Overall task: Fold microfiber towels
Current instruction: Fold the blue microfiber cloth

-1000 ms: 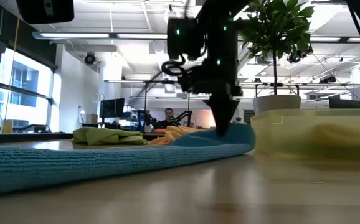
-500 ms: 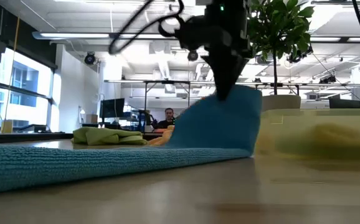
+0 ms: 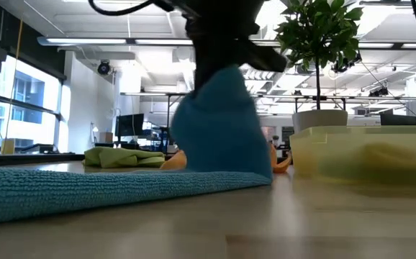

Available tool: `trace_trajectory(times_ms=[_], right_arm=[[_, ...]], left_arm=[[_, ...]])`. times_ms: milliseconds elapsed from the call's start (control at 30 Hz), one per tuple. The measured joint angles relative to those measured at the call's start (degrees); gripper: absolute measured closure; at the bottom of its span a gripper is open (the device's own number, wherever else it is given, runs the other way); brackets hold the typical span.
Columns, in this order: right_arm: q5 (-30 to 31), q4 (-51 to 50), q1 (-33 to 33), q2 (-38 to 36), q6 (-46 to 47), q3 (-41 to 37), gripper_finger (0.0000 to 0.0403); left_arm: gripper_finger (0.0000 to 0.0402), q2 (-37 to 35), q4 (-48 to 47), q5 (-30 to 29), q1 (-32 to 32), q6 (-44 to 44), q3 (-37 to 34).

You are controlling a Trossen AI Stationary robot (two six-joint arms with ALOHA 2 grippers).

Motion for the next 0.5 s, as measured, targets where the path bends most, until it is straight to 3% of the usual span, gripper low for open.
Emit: trace_trajectory(times_ms=[267, 500], right_arm=[[-0.94, 17.10, 1.27, 5.47, 3.56, -0.04, 0.0402], [-4.31, 30.96, 3.41, 9.77, 4.16, -0.04, 0.0402]], left_arm=[[0.0348, -7.02, -8.28, -0.33, -1.95, 2.82, -0.01], [0.0348, -9.36, -9.50, -0.49, -3.16, 2.82, -0.04]])
